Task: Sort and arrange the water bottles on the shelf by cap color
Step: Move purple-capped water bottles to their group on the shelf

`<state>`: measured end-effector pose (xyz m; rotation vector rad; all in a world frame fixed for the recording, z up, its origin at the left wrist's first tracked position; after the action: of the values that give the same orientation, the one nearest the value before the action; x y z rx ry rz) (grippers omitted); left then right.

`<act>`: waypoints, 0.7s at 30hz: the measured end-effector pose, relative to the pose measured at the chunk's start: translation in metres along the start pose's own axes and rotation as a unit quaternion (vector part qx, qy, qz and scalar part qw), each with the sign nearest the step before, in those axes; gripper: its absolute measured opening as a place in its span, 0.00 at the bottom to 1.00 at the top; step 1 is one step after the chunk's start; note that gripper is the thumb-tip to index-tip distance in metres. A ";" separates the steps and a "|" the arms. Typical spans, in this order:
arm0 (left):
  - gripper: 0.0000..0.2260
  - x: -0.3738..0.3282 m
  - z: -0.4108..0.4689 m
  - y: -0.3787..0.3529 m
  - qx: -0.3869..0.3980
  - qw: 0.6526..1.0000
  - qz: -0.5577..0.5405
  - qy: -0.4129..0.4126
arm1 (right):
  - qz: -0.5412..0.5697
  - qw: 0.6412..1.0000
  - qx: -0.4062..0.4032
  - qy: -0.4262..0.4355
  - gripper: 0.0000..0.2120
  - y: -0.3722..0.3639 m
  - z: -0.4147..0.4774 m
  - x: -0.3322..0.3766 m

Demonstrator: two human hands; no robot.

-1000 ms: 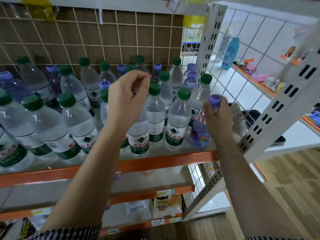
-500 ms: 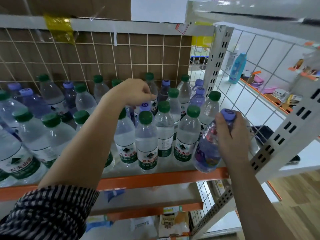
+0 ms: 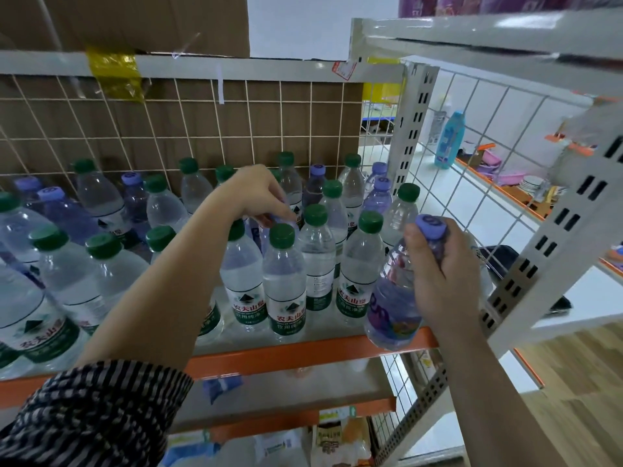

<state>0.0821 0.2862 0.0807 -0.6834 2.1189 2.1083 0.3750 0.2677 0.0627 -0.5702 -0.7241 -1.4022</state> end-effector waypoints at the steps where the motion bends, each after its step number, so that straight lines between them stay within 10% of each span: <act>1: 0.08 0.000 -0.003 0.006 -0.026 1.000 -0.010 -0.005 | 0.008 1.000 0.004 0.006 0.06 -0.001 0.001 0.006; 10: 0.16 -0.020 -0.059 0.072 -0.391 0.919 -0.028 -0.036 | 0.058 0.997 0.038 0.027 0.05 -0.028 0.023 0.052; 21: 0.19 -0.036 -0.119 0.153 -0.450 0.851 -0.245 -0.117 | 0.143 0.986 0.070 0.059 0.08 -0.069 0.066 0.111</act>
<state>0.0892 0.1736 0.2427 -0.8326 0.6203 2.5760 0.3013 0.2358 0.1850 -0.4563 -0.6148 -1.0996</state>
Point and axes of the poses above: each hand's wrist, its own z-axis towards the middle knuckle, its own y-axis out of the back of the hand, x = y × z, the point moved 7 cm from there along z, towards the middle knuckle, and after that the axes turned 14 degrees about z, right-handed, at the moved point
